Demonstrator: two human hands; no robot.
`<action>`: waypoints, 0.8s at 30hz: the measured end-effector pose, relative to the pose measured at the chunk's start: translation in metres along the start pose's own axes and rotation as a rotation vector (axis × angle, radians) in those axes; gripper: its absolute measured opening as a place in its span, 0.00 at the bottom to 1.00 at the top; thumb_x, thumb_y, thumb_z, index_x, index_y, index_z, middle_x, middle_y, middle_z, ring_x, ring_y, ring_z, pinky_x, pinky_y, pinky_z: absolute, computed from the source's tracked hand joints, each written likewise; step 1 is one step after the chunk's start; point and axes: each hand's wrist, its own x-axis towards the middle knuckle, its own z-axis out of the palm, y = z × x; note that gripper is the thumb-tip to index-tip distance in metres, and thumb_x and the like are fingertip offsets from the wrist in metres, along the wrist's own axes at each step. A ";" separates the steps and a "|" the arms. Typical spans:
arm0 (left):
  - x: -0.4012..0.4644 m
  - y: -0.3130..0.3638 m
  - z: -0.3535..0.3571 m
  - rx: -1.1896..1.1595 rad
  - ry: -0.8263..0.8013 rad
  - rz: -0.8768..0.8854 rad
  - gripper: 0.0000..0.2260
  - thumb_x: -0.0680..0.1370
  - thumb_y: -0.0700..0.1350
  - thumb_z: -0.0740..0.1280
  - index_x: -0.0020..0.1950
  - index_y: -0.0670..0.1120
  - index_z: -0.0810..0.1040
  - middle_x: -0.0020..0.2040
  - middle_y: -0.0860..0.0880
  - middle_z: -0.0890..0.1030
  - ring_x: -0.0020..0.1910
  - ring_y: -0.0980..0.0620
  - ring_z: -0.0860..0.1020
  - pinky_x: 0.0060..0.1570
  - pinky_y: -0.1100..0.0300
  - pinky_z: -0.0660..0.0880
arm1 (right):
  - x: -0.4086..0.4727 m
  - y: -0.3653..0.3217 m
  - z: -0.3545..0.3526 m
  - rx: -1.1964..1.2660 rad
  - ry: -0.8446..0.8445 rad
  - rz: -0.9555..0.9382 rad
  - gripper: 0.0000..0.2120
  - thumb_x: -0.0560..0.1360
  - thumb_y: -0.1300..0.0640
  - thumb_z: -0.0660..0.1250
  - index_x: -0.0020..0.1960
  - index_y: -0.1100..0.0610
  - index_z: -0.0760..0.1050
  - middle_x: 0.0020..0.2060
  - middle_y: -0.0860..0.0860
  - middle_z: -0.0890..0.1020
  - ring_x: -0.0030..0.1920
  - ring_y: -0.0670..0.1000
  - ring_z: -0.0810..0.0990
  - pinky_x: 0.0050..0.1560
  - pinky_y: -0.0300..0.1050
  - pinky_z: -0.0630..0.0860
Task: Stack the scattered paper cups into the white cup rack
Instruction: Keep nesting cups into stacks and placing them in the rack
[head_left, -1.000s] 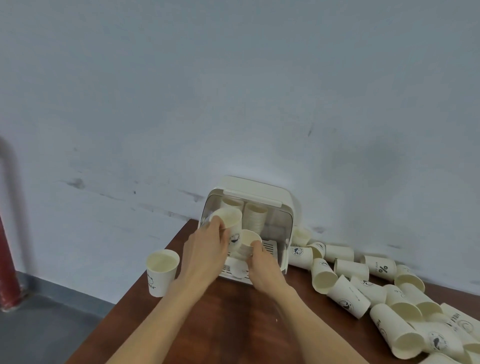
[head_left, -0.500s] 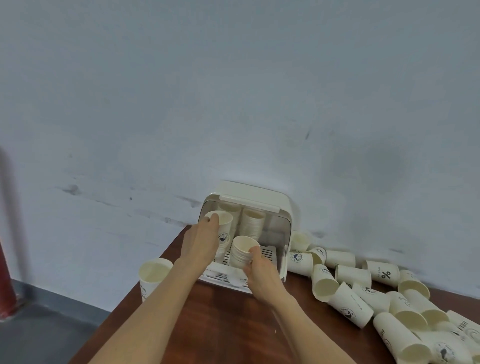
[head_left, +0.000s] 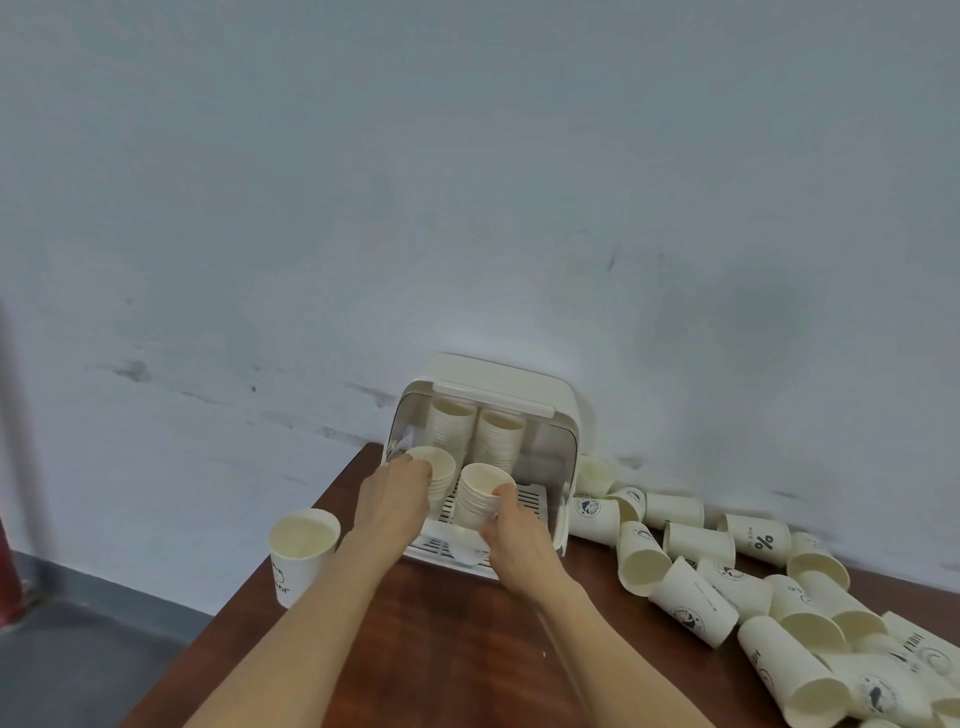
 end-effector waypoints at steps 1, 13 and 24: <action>0.000 0.000 0.000 0.001 0.004 0.001 0.07 0.78 0.40 0.61 0.48 0.45 0.79 0.51 0.46 0.80 0.48 0.43 0.79 0.38 0.56 0.67 | 0.000 0.000 0.000 0.001 0.000 0.001 0.18 0.75 0.65 0.60 0.63 0.60 0.60 0.45 0.58 0.79 0.43 0.58 0.77 0.37 0.49 0.68; -0.039 0.017 -0.025 -0.102 0.043 0.027 0.15 0.82 0.47 0.54 0.67 0.51 0.71 0.60 0.48 0.75 0.55 0.44 0.76 0.46 0.53 0.73 | -0.005 -0.004 -0.005 0.026 -0.012 0.025 0.20 0.76 0.65 0.60 0.66 0.61 0.60 0.49 0.59 0.80 0.47 0.59 0.78 0.44 0.52 0.73; -0.073 0.023 -0.057 -0.097 0.037 0.104 0.14 0.82 0.48 0.54 0.64 0.50 0.73 0.58 0.49 0.77 0.53 0.44 0.78 0.47 0.51 0.75 | -0.045 -0.011 -0.040 0.213 -0.020 0.002 0.32 0.75 0.60 0.60 0.75 0.50 0.51 0.59 0.55 0.78 0.54 0.55 0.77 0.52 0.49 0.73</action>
